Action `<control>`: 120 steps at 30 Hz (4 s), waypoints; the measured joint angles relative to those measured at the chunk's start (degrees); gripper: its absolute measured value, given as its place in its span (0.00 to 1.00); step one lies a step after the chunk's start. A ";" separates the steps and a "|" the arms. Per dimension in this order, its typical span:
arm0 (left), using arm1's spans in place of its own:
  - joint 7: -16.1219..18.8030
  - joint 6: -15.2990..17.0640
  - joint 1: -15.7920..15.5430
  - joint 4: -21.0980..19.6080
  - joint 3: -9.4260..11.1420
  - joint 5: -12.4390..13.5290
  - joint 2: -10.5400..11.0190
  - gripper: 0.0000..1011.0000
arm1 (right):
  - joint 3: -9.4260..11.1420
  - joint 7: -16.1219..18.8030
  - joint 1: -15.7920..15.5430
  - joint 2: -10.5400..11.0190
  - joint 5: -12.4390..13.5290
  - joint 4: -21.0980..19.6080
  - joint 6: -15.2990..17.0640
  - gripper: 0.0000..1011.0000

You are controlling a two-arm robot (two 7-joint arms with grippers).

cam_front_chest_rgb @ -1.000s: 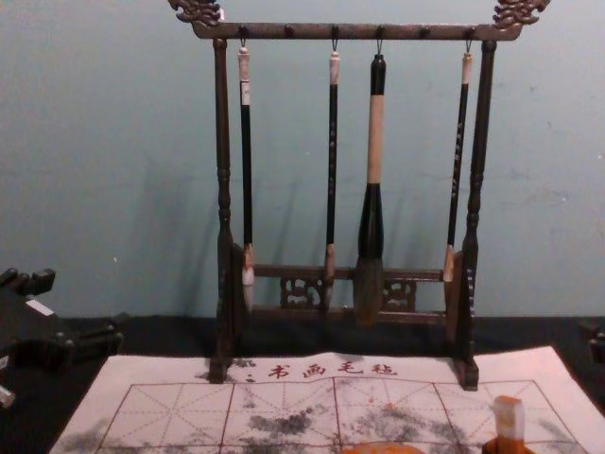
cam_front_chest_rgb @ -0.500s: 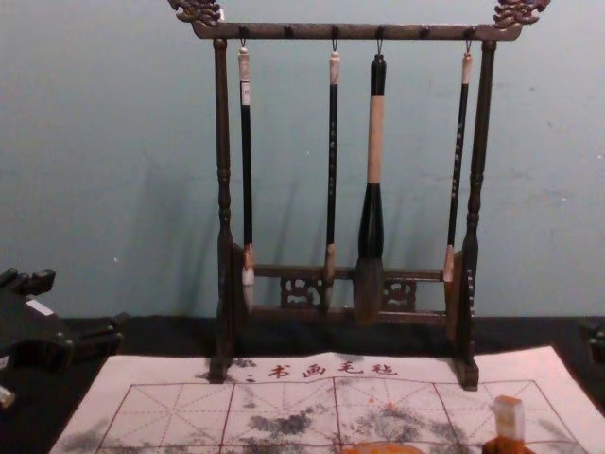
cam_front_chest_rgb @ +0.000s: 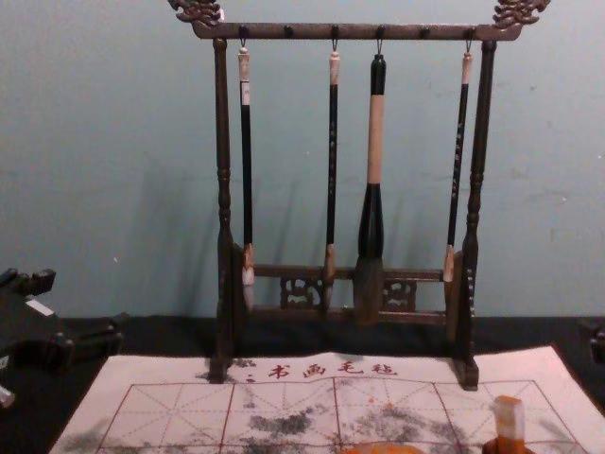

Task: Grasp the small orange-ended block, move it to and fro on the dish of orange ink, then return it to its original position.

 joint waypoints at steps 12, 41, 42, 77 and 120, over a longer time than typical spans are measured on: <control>0.00 0.00 0.00 0.00 0.00 0.00 0.00 0.99 | 0.00 0.00 0.00 0.00 0.00 0.00 0.00 0.99; 0.00 0.00 0.00 0.00 0.00 0.00 0.00 0.99 | 2.60 2.09 -1.98 -0.21 1.79 -1.91 -2.07 0.99; 0.00 0.00 0.00 0.00 0.00 0.00 0.00 0.99 | 2.60 2.09 -1.98 -0.21 1.79 -1.91 -2.07 0.99; 0.00 0.00 0.00 0.00 0.00 0.00 0.00 0.99 | 4.47 21.77 -6.25 -2.07 18.35 -7.81 11.33 0.99; 0.00 0.00 0.00 0.00 0.00 0.00 0.00 0.99 | 4.38 23.83 -3.72 -4.08 13.47 -5.44 17.67 0.99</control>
